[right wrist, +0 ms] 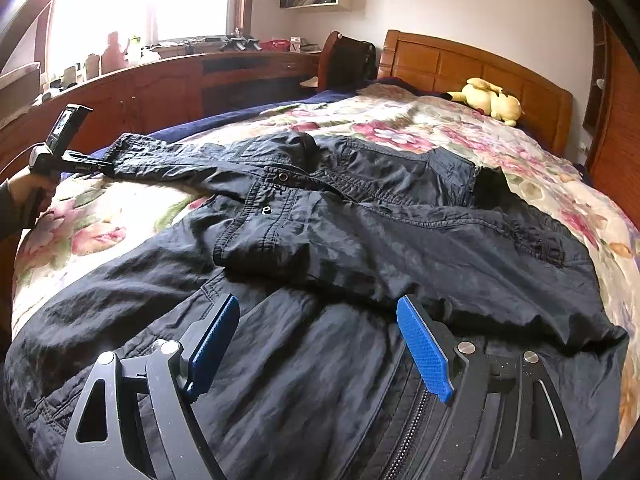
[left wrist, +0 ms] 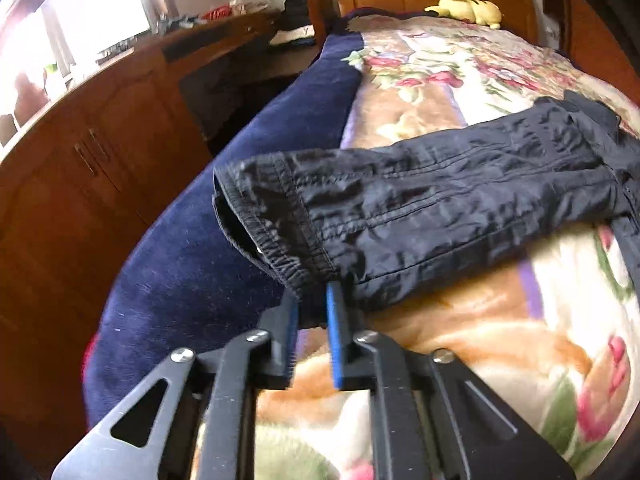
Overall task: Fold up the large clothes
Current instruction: 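Lift the sleeve with the left gripper, fold it across the jacket, release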
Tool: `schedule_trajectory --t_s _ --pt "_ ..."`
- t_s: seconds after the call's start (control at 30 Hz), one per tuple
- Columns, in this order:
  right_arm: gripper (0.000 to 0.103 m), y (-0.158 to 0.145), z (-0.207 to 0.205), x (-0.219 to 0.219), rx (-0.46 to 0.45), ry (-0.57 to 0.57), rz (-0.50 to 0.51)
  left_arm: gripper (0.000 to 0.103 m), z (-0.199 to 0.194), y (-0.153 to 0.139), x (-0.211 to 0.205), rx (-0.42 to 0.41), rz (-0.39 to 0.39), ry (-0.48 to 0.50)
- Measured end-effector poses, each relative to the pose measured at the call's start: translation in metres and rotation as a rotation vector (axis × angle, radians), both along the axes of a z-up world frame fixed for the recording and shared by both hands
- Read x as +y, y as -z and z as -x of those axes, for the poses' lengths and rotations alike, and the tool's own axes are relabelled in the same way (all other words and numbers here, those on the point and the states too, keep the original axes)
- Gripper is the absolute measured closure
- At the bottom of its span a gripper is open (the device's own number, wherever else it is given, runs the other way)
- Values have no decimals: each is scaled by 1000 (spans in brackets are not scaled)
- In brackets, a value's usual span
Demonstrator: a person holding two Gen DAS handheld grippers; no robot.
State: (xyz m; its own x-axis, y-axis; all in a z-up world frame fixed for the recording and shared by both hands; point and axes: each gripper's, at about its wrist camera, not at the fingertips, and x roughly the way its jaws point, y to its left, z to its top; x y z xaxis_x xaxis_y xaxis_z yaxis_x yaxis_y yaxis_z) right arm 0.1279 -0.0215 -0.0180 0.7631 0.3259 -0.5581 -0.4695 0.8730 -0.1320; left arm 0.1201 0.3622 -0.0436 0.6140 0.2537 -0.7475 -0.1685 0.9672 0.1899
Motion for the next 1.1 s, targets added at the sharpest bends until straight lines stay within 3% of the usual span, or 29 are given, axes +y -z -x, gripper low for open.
schedule_trajectory --t_s 0.2,0.4,0.57,0.83,1.1 --pt "20 -7 6 -9 -3 -7 -35 97 21 -61 -45 -126 -48 62" --pt "20 -22 17 -31 -33 9 -79 98 33 -124 -116 -255 -91 171" --pt "20 -34 27 -55 -70 49 -96 98 31 -157 -182 -338 -38 267" --pt "20 -39 32 -85 -79 110 -144 98 25 -153 -279 -372 100 418" --pt "20 -44 26 -100 -76 145 -170 98 42 -132 -357 -326 144 560"
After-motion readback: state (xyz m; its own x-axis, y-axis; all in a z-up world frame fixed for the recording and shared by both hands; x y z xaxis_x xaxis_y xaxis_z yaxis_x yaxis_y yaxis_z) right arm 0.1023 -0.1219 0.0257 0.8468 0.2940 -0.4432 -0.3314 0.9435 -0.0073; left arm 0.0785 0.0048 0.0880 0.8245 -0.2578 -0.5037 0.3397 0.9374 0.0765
